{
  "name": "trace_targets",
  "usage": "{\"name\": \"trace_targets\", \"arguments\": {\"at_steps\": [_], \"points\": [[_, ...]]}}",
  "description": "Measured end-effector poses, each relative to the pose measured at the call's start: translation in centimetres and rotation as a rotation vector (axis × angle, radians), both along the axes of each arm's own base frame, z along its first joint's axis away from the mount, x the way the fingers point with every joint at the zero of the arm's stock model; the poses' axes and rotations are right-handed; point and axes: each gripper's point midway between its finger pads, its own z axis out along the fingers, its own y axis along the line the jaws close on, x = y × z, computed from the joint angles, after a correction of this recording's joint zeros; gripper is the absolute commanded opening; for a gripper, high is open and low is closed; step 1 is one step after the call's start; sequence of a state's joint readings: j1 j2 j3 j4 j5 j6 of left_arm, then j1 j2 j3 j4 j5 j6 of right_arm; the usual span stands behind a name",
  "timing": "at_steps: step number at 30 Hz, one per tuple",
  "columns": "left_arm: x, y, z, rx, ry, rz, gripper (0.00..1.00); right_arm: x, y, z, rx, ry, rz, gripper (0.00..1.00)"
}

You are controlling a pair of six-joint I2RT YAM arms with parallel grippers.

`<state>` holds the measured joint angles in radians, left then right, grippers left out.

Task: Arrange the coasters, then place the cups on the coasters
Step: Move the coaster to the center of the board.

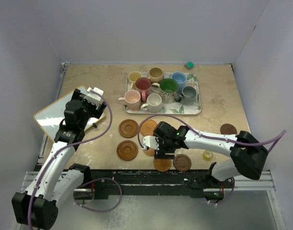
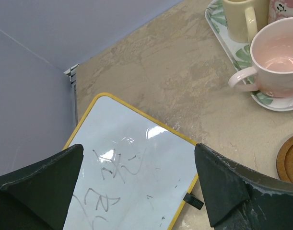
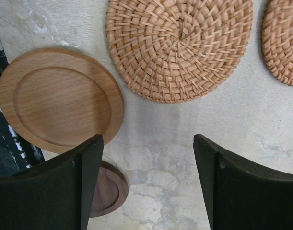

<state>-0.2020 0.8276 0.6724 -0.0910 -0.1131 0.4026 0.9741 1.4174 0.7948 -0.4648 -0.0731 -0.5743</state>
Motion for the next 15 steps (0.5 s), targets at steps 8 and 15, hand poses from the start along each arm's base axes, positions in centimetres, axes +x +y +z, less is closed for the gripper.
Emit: {"name": "trace_targets", "arguments": {"at_steps": [8, 15], "points": [[0.05, -0.01, -0.12, 0.001, 0.004, 0.0, 0.95, -0.28, 0.57, -0.18, 0.004, -0.018, 0.028, 0.78], [0.02, 0.0, -0.33, 0.002, 0.007, 0.0, 0.95, -0.54, 0.72, -0.47, -0.002, -0.012, 0.037, 0.77]]}}
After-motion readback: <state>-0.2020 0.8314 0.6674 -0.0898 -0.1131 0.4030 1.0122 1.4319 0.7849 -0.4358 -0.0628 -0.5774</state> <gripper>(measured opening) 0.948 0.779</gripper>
